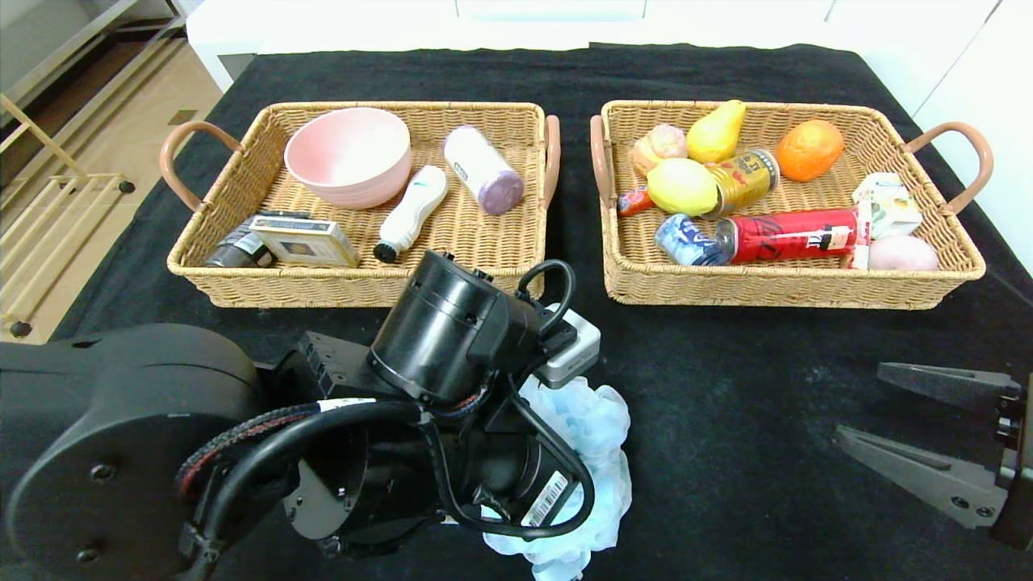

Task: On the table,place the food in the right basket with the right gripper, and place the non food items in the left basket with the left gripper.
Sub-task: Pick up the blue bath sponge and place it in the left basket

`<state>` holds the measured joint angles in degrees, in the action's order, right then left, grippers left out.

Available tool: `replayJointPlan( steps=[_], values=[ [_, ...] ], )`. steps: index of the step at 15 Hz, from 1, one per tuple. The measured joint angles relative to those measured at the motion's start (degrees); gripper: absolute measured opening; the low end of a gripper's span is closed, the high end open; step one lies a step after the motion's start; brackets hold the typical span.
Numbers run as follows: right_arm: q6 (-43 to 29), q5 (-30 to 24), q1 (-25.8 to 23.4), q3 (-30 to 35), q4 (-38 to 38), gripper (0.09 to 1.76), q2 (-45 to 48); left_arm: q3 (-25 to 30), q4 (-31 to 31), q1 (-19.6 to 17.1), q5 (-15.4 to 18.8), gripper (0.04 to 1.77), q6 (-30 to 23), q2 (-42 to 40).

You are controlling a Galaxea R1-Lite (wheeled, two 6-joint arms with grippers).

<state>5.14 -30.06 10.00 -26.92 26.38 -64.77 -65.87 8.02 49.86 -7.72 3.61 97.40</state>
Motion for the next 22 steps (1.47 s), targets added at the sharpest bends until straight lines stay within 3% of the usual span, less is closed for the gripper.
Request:
replayJointPlan(
  steps=[4, 6, 10, 22],
  values=[
    [0.0, 0.0, 0.1, 0.1, 0.0, 1.71, -0.1, -0.5, -0.3, -1.2, 1.2, 0.49, -0.9, -3.7],
    [0.1, 0.0, 0.2, 0.2, 0.0, 1.71, -0.3, -1.2, -0.2, -3.0, 3.5, 0.48, -1.9, -6.3],
    [0.1, 0.0, 0.4, 0.3, 0.0, 1.71, -0.4, -3.5, -0.2, -6.4, 4.3, 0.47, -2.4, -9.9],
    [0.1, 0.0, 0.3, 0.2, 0.0, 1.71, -0.2, -22.1, -0.5, -20.3, 3.1, 0.45, -3.2, -6.9]
  ],
)
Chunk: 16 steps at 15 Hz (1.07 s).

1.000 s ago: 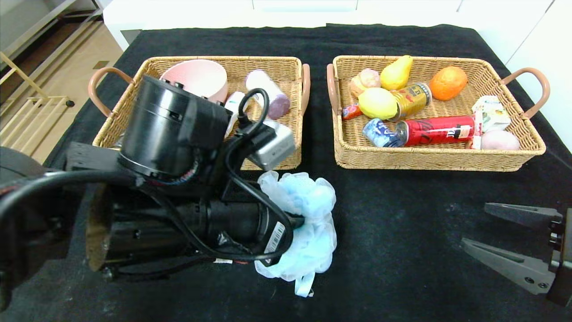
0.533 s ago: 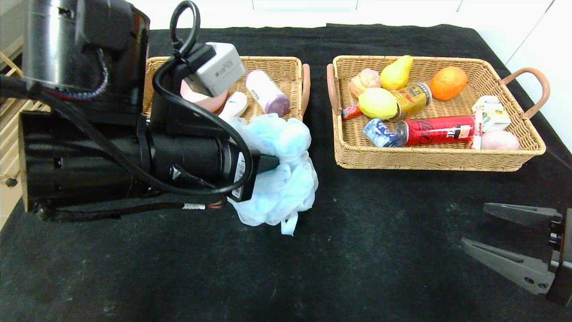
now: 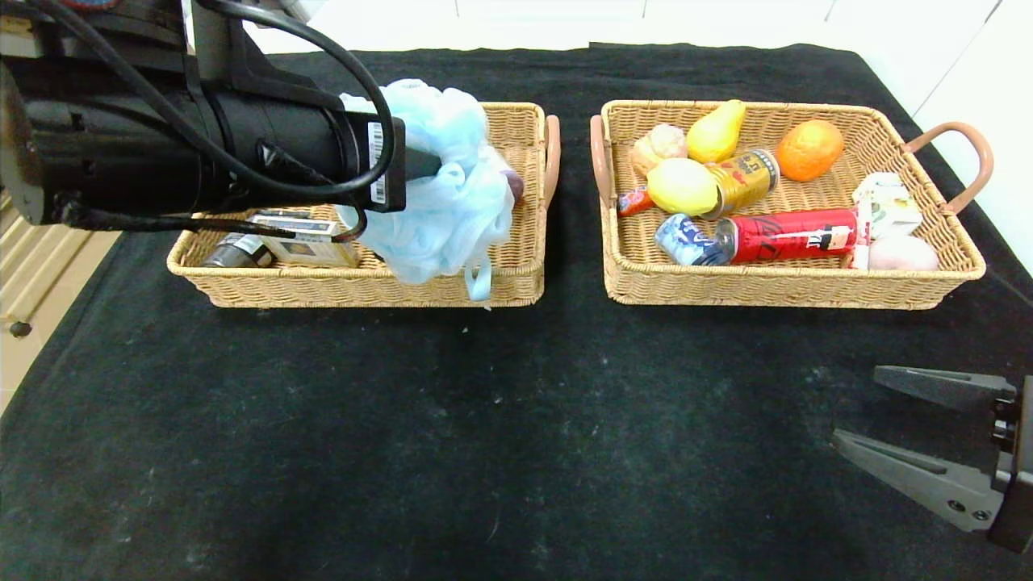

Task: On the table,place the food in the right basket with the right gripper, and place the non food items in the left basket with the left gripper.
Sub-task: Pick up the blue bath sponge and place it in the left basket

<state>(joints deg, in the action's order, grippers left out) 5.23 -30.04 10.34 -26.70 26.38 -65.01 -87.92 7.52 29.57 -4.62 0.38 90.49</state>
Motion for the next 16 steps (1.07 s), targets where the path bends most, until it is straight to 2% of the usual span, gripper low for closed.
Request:
replayJointPlan(
  steps=[3, 6, 8, 16],
  values=[
    [0.0, 0.0, 0.0, 0.0, 0.0, 1.71, 0.1, -5.2, -0.2, -1.6, -0.2, 0.44, -1.4, 2.0],
    [0.0, 0.0, 0.1, 0.1, 0.0, 1.71, 0.2, -7.8, -4.5, -2.6, -3.4, 0.44, -1.7, 4.6],
    [-0.1, 0.0, 0.2, 0.1, 0.0, 1.71, 0.3, -7.9, -7.3, -3.4, -4.6, 0.43, -1.7, 6.4],
    [-0.1, 0.0, 0.4, 0.2, 0.0, 1.71, 0.5, -7.1, -7.8, -5.6, -4.6, 0.42, -3.7, 11.4]
  ],
)
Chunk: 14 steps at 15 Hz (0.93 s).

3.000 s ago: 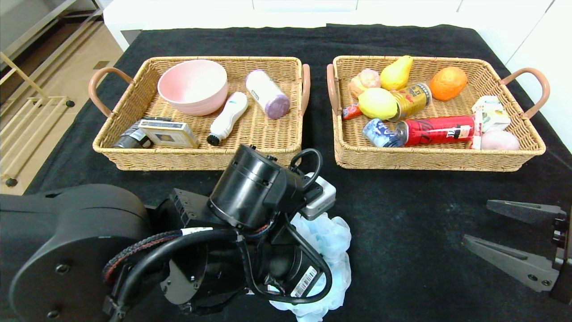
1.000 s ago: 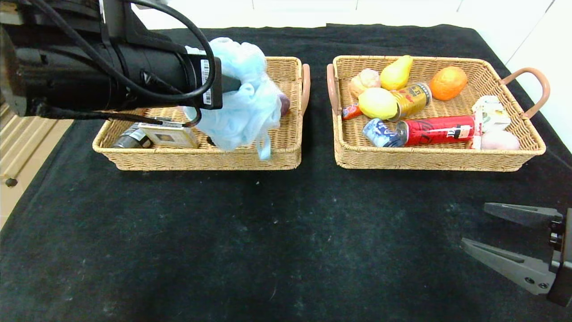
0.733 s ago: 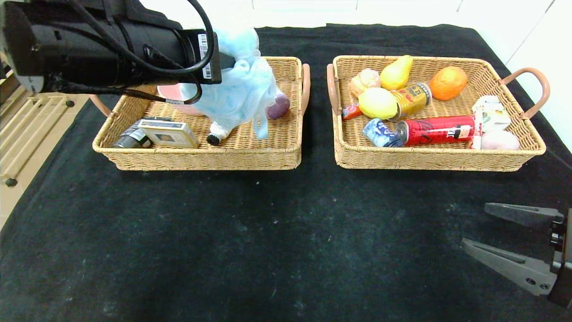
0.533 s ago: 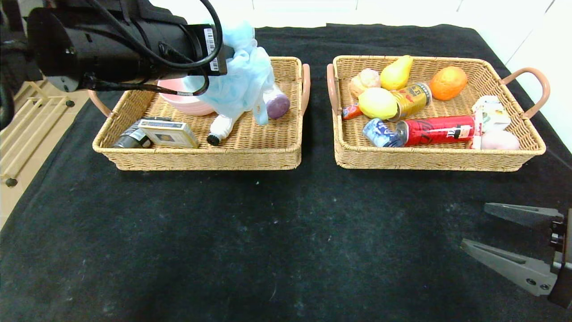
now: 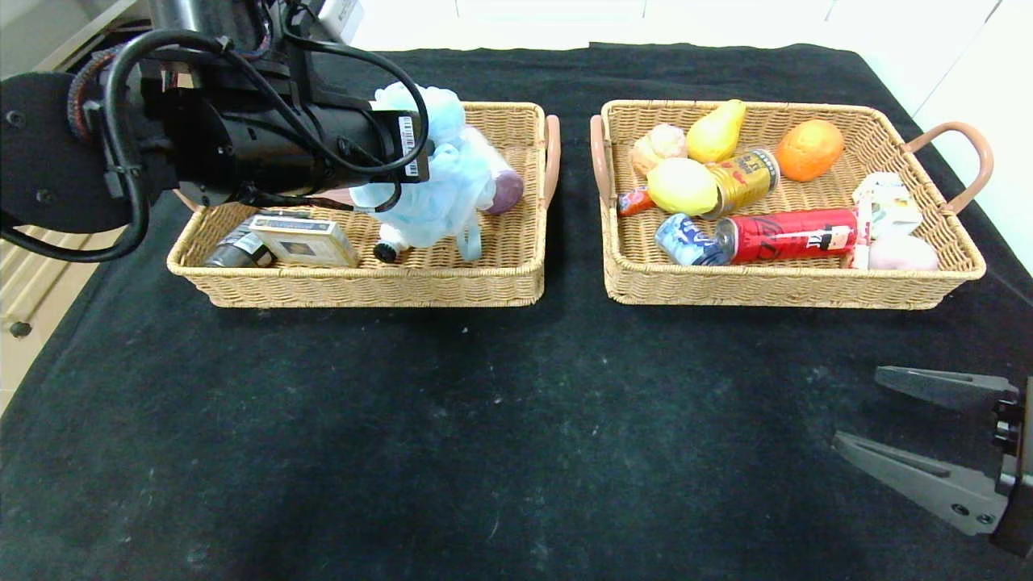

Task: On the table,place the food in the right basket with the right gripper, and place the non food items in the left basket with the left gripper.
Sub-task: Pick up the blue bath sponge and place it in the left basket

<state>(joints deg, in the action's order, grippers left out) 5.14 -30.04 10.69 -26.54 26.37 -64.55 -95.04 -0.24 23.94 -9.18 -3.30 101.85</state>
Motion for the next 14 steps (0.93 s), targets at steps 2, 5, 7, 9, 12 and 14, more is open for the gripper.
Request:
replayJointPlan(
  steps=[2, 5, 7, 9, 12, 14],
  values=[
    [0.0, 0.0, -0.1, -0.1, 0.0, 1.71, 0.0, 0.2, 0.0, 0.0, 0.0, 0.42, 0.0, 0.4],
    [0.0, 0.0, -0.1, -0.1, 0.0, 1.71, 0.0, 0.6, 0.0, 0.0, 0.1, 0.78, 0.0, 0.7],
    [0.0, 0.0, -0.1, -0.1, 0.0, 1.71, 0.0, 0.7, 0.1, 0.0, 0.0, 0.99, 0.1, 0.8],
    [0.0, 0.0, -0.1, 0.0, 0.0, 1.71, 0.0, 0.9, 0.1, 0.0, 0.0, 1.16, 0.1, 0.8],
    [0.0, 0.0, -0.1, 0.0, 0.0, 1.71, 0.0, 1.3, 0.1, 0.1, -0.1, 1.34, 0.1, 0.7],
    [0.0, 0.0, -0.1, 0.0, 0.0, 1.71, 0.0, 1.4, 0.5, 0.1, -0.1, 1.42, 0.1, 0.6]
  ],
)
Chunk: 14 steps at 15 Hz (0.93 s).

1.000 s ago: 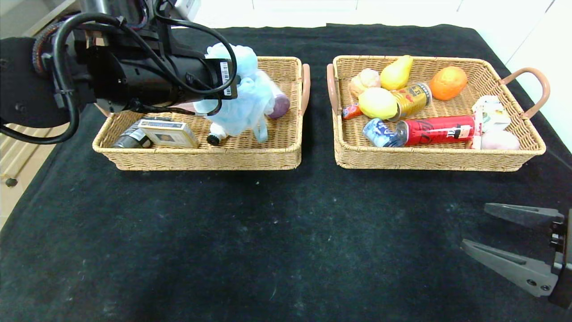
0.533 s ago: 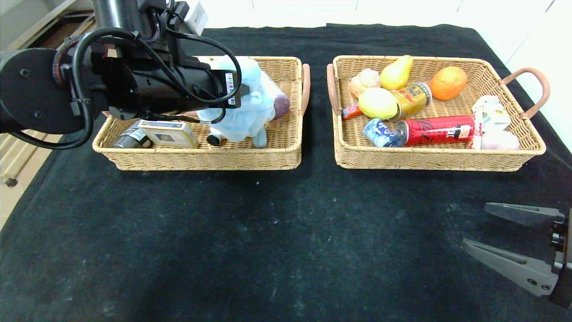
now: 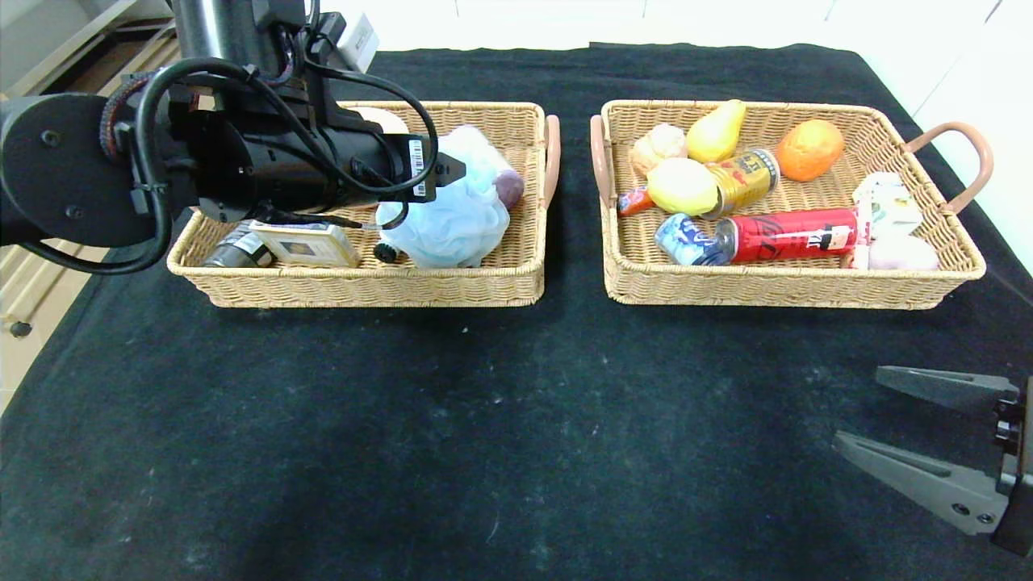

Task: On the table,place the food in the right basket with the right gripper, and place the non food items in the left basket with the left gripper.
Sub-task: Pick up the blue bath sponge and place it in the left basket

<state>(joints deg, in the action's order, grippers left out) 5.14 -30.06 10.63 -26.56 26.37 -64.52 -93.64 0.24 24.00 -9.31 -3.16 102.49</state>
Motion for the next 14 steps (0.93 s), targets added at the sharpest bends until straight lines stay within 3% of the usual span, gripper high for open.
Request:
replayJointPlan(
  steps=[5, 9, 14],
  values=[
    [0.0, 0.0, -0.1, 0.0, 0.0, 1.71, 4.6, 1.9, 0.6, 0.0, -1.5, 1.56, 0.6, -1.6],
    [0.0, 0.0, -0.5, -0.4, 0.0, 1.71, 2.0, 4.8, 4.0, 0.0, -1.7, 1.62, 0.8, -5.8],
    [-0.3, -0.1, -4.2, -1.1, 0.0, 1.71, 2.7, 15.1, 4.7, 0.3, -1.7, 1.66, 2.1, -16.1]
  ],
)
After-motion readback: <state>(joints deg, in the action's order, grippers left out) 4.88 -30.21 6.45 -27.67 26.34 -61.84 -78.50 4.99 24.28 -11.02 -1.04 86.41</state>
